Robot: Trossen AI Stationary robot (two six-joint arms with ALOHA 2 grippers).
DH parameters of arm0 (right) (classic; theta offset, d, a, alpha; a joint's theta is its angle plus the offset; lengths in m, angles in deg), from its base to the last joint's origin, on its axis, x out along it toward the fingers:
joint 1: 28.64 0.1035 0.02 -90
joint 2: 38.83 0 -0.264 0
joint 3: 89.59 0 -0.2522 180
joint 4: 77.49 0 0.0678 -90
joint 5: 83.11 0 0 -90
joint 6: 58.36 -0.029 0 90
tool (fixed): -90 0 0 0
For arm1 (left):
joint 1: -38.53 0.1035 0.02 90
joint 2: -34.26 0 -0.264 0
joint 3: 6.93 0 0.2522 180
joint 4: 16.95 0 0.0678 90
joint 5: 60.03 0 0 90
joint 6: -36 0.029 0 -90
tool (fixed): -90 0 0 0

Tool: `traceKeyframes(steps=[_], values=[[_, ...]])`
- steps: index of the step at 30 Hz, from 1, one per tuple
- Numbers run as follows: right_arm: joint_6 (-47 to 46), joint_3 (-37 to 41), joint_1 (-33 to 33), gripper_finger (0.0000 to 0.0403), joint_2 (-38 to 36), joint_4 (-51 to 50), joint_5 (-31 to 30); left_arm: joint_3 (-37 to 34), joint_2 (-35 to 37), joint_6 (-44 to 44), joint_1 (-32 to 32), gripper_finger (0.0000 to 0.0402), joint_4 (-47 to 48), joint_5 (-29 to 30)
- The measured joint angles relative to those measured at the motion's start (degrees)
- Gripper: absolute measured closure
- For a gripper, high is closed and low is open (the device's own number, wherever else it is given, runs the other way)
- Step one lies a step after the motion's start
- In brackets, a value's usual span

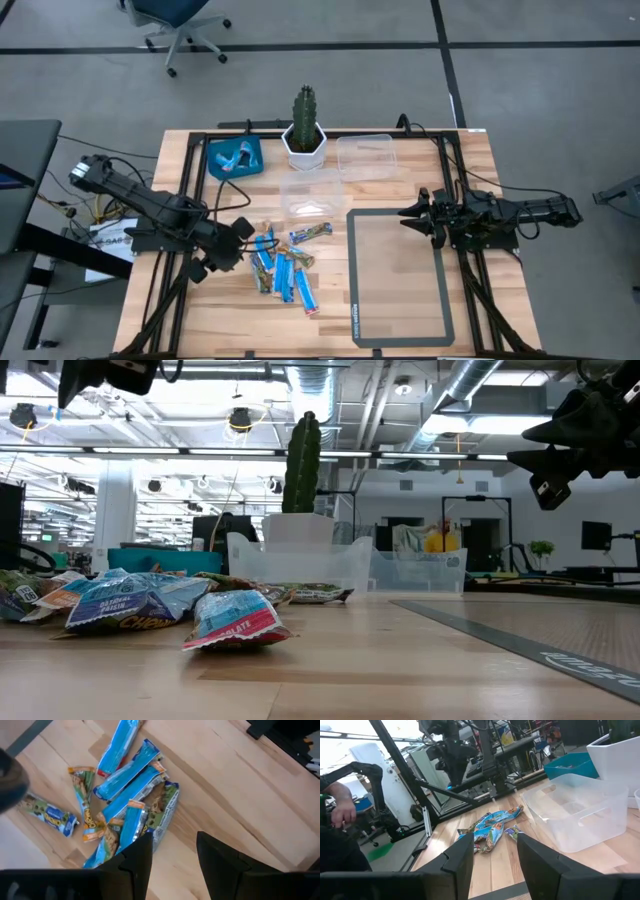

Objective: Pick and place Granola Bars by type
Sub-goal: Put the red granola bar into the blue bin

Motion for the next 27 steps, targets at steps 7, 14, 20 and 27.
traceKeyframes(steps=[7, 14, 20, 27], values=[[0.0, 0.0, 0.0, 0.0261, 0.0, 0.0, 0.0, 0.0, -4.9, 1.7, -0.1, 0.0259, -4.8, 1.2], [0.0, 0.0, 0.0, 0.0259, 0.0, 0.0, 0.0, 2.7, -14.5, 6.8, 0.2, 0.0266, -13.5, 4.0], [0.0, 0.0, 0.0, 0.0261, 0.0, 0.0, 0.0, 9.3, -25.4, 10.4, 0.8, 0.0267, -17.1, 4.5], [0.0, 0.0, 0.0, 0.0259, 0.0, 0.0, 0.0, 16.8, -36.0, 17.0, 0.7, 0.0267, -17.3, 8.9]])
